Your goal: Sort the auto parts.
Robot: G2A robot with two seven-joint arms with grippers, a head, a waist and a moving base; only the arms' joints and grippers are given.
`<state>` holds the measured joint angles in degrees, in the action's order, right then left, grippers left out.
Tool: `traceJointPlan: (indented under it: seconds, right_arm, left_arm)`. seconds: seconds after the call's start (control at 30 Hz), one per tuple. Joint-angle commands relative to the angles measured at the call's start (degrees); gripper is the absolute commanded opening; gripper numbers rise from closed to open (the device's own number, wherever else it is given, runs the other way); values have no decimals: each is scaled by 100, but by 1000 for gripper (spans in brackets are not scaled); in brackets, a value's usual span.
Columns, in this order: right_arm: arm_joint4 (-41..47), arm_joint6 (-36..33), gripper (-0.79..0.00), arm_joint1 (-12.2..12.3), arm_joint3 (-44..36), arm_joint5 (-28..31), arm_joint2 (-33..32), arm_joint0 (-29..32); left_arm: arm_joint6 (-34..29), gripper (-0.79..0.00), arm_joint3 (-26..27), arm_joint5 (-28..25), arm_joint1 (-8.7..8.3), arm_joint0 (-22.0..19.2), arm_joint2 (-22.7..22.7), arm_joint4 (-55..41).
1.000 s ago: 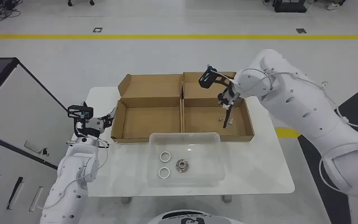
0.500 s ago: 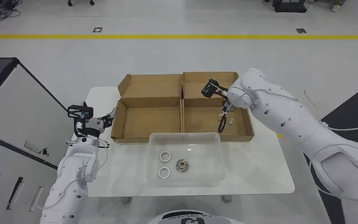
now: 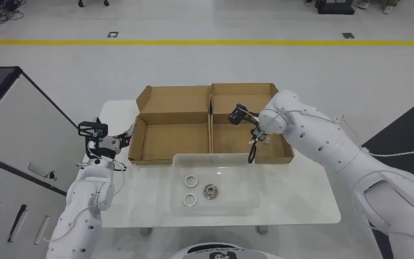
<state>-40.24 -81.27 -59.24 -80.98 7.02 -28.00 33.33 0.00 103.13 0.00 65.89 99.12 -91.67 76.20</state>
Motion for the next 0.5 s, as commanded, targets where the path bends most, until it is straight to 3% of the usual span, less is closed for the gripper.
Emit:
traceJointPlan:
  seconds: [0.0, 0.33, 0.47]
  right_arm:
    - [-7, 0, -785, 0, 0, -2, 3, -1]
    - [-7, 0, -785, 0, 0, -2, 3, -1]
    - [-178, 323, -785, 0, 66, -70, -27, 135]
  left_arm:
    - [0, 0, 0, 0, 0, 0, 0, 0]
    - [0, 0, 0, 0, 0, 0, 0, 0]
    - [0, 0, 0, 0, 0, 0, 0, 0]
